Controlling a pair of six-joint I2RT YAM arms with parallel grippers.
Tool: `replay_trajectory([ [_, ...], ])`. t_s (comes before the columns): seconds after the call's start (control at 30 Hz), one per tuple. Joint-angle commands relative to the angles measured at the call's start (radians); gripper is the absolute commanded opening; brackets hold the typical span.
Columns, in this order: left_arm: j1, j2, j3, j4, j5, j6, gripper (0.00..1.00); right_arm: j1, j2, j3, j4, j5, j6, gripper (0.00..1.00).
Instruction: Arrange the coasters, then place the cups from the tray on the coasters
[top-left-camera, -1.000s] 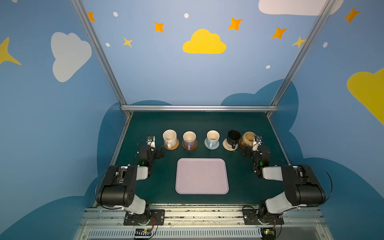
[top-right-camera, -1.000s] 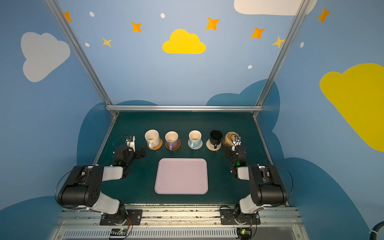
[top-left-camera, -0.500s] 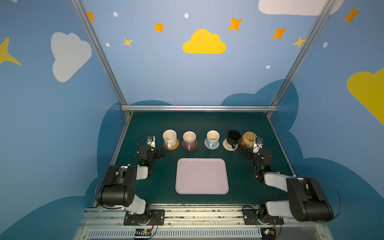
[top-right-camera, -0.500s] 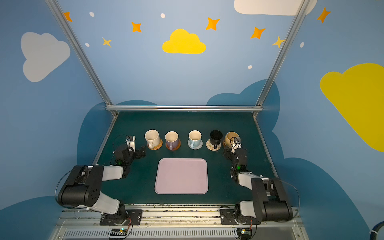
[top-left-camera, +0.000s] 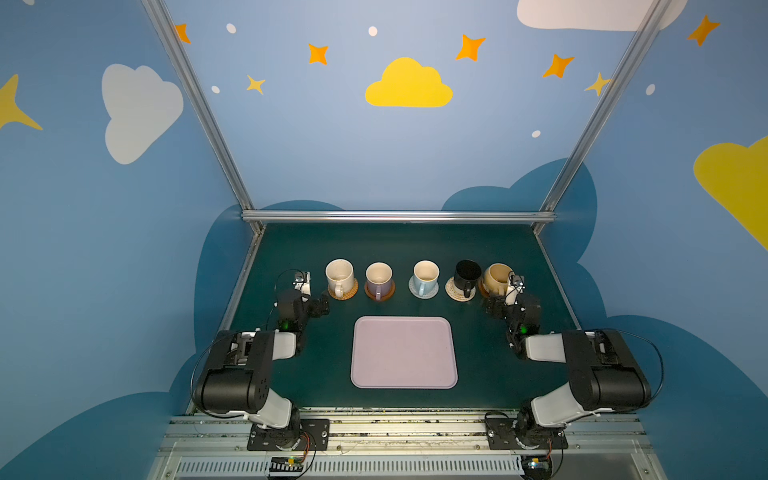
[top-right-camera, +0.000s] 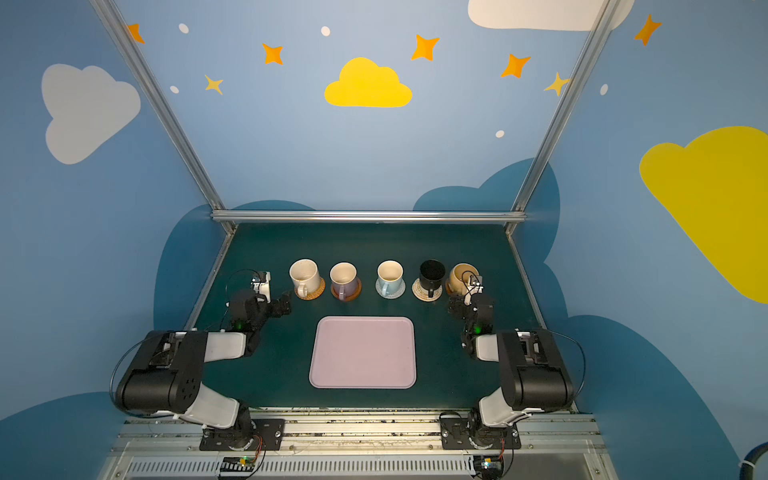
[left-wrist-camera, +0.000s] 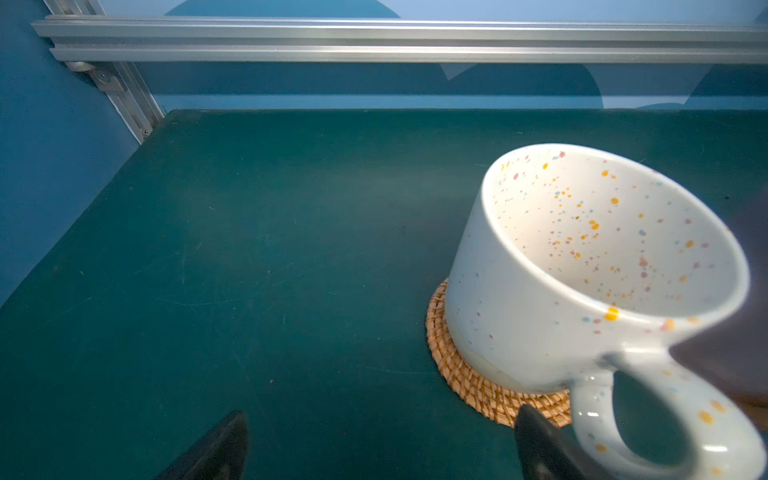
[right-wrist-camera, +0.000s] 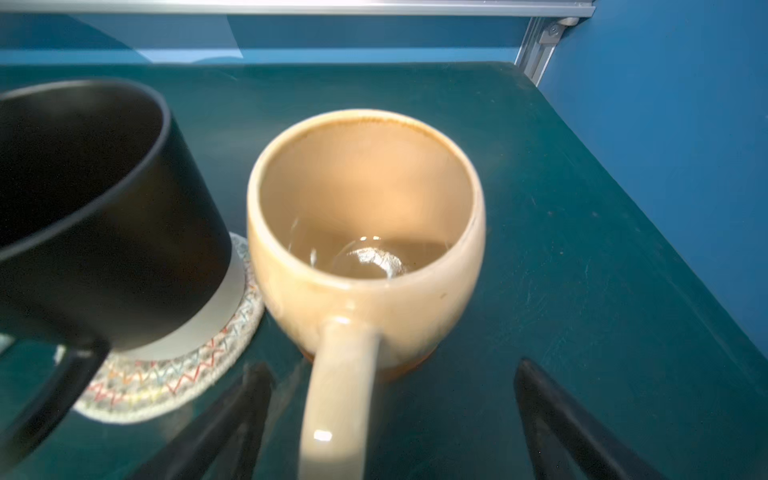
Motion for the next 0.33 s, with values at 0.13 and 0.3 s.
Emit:
replay_trajectory([
  [0.13,0.004,0.0,0.012,0.002,0.01,0.0,1.0,0.0,-0.005,0.018,0.015,-0.019,0.014,0.92],
  [0.3,0.005,0.01,0.025,-0.012,0.011,-0.005,1.0,0.001,-0.008,0.021,0.007,-0.019,0.014,0.91],
])
